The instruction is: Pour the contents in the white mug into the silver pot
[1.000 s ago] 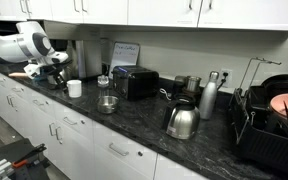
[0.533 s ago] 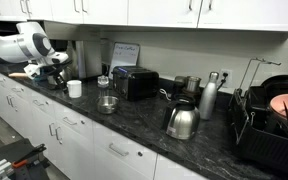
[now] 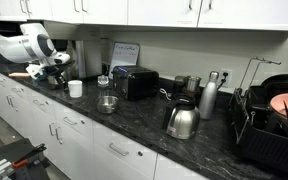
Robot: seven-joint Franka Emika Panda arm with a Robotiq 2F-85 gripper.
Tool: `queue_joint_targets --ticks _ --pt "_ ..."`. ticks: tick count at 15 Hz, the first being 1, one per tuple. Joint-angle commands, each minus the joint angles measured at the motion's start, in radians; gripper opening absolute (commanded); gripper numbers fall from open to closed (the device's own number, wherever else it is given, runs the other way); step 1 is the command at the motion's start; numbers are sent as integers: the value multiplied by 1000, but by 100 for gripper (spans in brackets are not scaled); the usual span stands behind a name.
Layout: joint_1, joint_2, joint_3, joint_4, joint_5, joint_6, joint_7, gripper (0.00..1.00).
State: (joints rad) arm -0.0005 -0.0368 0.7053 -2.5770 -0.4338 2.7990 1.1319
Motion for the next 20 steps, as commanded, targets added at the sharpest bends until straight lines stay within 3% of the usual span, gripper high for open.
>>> queue_joint_targets --ticks 1,6,7,8,10,16,17,20 --pt "-12 68 -3 53 -91 -29 41 2" --pt "11 154 -20 118 -200 -78 112 2" --pt "15 169 -21 132 -209 -88 123 34" --pt "20 183 -22 146 -218 -98 135 35" --pt "21 201 -19 164 -206 -100 142 47" --pt "-7 146 14 117 -88 -74 109 91" --pt "9 188 -5 147 -137 -72 121 72" --pt "9 168 0 130 -106 -72 121 91"
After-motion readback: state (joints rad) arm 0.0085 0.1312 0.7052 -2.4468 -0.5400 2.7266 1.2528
